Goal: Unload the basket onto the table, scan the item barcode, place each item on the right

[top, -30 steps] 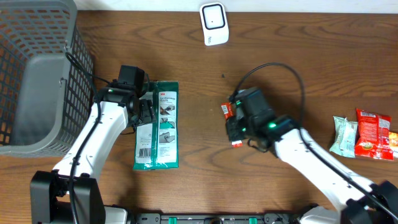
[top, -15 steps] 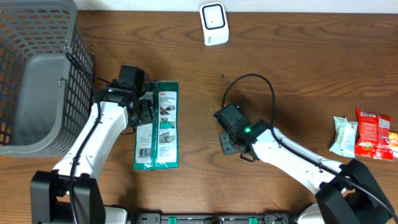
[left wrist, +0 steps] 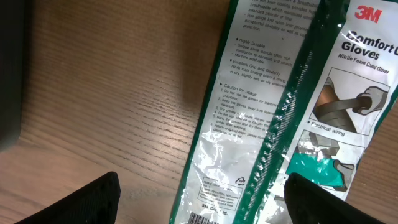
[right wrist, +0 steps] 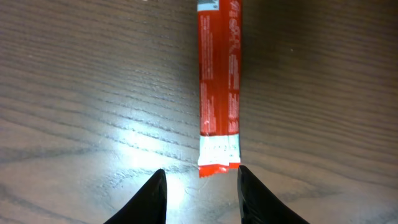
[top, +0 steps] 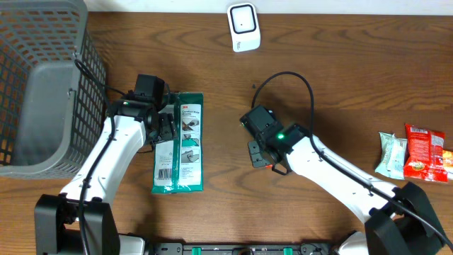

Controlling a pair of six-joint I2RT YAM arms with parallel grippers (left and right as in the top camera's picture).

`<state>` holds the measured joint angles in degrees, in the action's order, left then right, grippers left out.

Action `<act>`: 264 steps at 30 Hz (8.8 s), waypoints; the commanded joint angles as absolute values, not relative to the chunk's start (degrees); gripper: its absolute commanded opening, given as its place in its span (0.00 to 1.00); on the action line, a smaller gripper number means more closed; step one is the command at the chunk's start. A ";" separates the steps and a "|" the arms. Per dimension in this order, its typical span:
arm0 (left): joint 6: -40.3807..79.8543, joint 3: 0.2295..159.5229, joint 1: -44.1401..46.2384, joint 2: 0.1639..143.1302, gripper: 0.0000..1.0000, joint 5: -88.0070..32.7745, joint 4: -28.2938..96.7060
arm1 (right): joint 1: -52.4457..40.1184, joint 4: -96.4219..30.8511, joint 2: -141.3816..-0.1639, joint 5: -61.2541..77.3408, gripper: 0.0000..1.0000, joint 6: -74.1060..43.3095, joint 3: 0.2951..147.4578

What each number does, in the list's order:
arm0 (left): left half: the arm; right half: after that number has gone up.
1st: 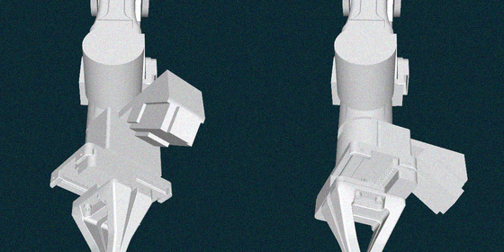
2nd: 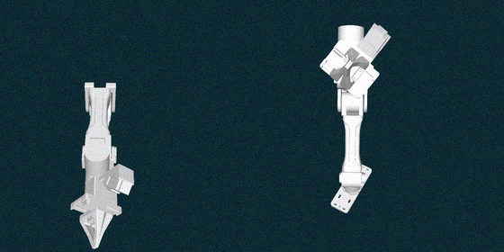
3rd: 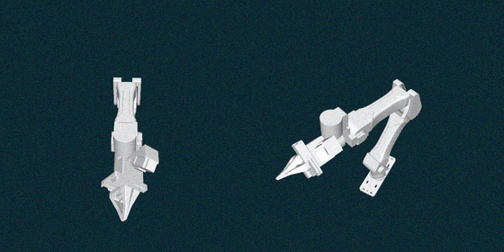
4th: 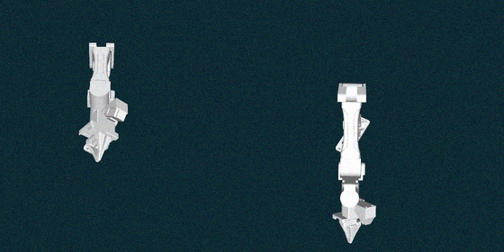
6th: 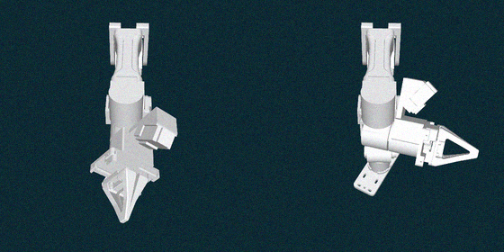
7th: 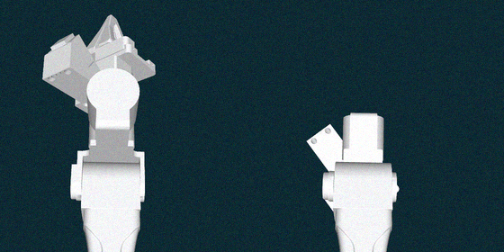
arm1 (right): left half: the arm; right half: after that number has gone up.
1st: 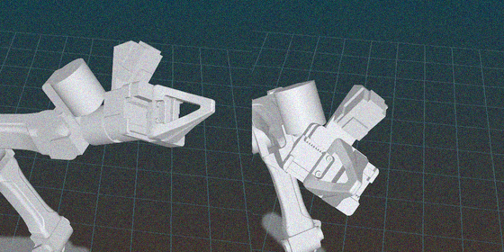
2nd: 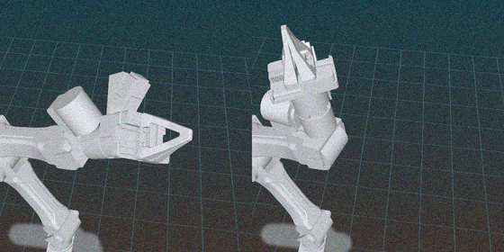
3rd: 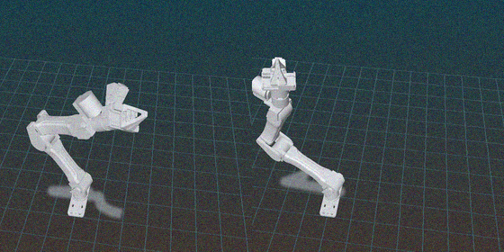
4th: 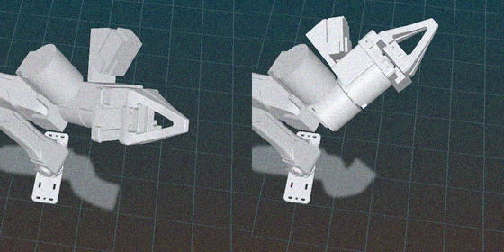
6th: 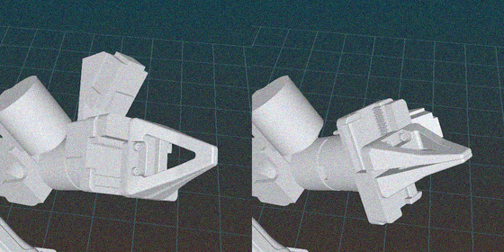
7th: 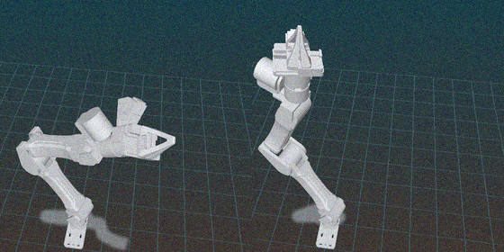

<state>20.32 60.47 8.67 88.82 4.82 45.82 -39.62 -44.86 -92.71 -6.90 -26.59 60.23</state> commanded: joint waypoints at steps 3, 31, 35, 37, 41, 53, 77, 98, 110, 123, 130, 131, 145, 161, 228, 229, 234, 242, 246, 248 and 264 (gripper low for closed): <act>20.03 61.30 8.32 88.40 0.85 5.15 45.82 | -39.42 -45.19 -98.70 -6.31 0.33 -27.38 62.24; 20.03 61.30 8.32 88.40 0.85 5.15 45.82 | -39.48 -44.84 -104.92 -9.56 0.32 -25.69 68.49; 20.03 61.32 8.32 88.40 0.85 5.15 45.82 | -39.55 -47.09 -104.95 -9.54 0.31 -28.82 70.52; 20.03 61.30 8.32 88.40 0.85 5.15 45.82 | -39.70 -47.81 -105.03 -9.56 0.31 -30.26 70.43; 20.03 61.32 8.32 88.40 0.85 5.15 45.82 | -39.86 -48.45 -105.14 -9.61 0.30 -30.87 69.97; 20.03 61.30 8.32 88.40 0.85 5.15 45.82 | -39.86 -47.11 -105.14 -10.48 0.25 -33.45 68.01; 20.03 61.32 8.32 88.40 0.85 5.15 45.82 | -39.86 -44.27 -105.14 -11.09 0.24 -35.33 64.88; 20.03 61.30 8.32 88.40 0.85 5.15 45.82 | -38.87 -44.77 -105.12 -8.47 0.26 -35.09 66.04; 20.03 61.30 8.32 88.40 0.85 5.15 45.82 | -39.42 -44.42 -105.14 -6.63 0.25 -35.14 66.22; 20.03 61.30 8.32 88.40 0.85 5.15 45.82 | -39.42 -44.10 -105.67 -8.97 0.24 -35.16 65.01; 20.03 61.32 8.32 88.40 0.85 5.15 45.82 | -39.42 -43.46 -109.91 -8.93 0.24 -35.35 65.01; 20.03 61.32 8.32 88.40 0.85 5.15 45.82 | -39.42 -43.44 -110.50 -8.88 0.23 -35.35 65.01; 20.05 61.30 8.32 88.40 0.85 5.15 45.82 | -39.31 -47.57 -108.77 -8.47 0.01 -33.85 69.95; 20.03 61.30 8.32 88.40 0.85 5.15 45.82 | -32.82 -41.60 -98.59 15.92 0.01 -29.02 71.26; 20.03 61.30 8.32 88.40 0.85 5.15 45.82 | -42.30 -37.01 -109.40 -9.82 0.42 -42.15 67.79; 20.03 61.32 8.32 88.40 0.85 5.15 45.82 | -42.33 -36.99 -110.41 -9.85 0.41 -42.15 67.79; 20.03 61.32 8.32 88.40 0.85 5.15 45.82 | -42.33 -37.01 -114.28 -9.47 0.26 -42.15 67.79; 20.03 61.32 8.32 88.40 0.85 5.15 45.82 | -42.06 -37.32 -111.07 -8.95 0.29 -40.05 67.83; 20.03 61.30 8.32 88.40 0.85 5.15 45.82 | -41.34 -37.47 -108.86 -8.71 0.29 -39.75 67.83; 20.03 61.30 8.32 88.40 0.85 5.15 45.82 | -41.17 -37.69 -107.85 -8.73 0.33 -39.70 67.83; 20.03 61.32 8.32 88.40 0.85 5.15 45.82 | -41.87 -37.80 -109.06 -10.11 0.38 -38.50 67.79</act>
